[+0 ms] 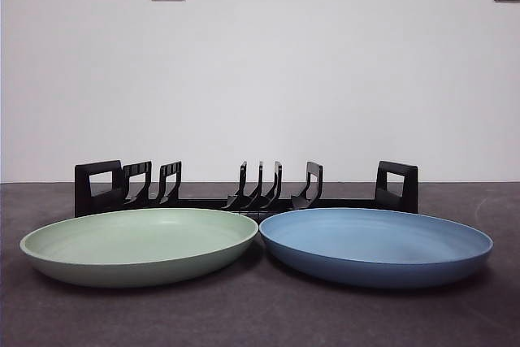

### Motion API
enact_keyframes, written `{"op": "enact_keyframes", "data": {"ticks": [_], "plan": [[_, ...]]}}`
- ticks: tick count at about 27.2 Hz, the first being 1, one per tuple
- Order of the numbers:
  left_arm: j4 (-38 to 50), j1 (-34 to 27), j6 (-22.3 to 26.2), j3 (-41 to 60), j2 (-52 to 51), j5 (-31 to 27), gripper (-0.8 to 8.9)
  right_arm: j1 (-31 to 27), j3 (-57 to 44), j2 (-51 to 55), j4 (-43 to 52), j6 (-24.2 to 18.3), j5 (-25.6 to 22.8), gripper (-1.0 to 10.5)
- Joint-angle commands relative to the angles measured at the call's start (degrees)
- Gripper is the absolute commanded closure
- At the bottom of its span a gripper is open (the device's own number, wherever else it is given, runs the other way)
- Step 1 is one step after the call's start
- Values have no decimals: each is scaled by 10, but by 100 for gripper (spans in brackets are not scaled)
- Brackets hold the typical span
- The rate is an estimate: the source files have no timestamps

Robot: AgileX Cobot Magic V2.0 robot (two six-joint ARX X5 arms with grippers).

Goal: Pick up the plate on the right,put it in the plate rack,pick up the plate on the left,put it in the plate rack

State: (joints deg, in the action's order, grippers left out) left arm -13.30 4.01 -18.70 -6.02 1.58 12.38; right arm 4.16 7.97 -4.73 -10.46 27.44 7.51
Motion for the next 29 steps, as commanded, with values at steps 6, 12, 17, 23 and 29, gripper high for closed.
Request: {"op": "enact_keyframes", "data": {"ticks": [6,12,17,23,29], "plan": [[-17,-2,-1,-104,87,28,820,1,121,-146,-53,-54,0,958],[-21,-2,38,-186,196,33,820,1,233,-288,-103,-98,1,958],[-43,-2,55,-249,291,46,819,1,320,-396,-155,-143,2,957],[-62,-2,79,-303,437,147,812,0,401,-526,-222,-197,80,946],[-67,10,80,-324,514,158,489,0,406,-607,-230,-200,121,656]]}}
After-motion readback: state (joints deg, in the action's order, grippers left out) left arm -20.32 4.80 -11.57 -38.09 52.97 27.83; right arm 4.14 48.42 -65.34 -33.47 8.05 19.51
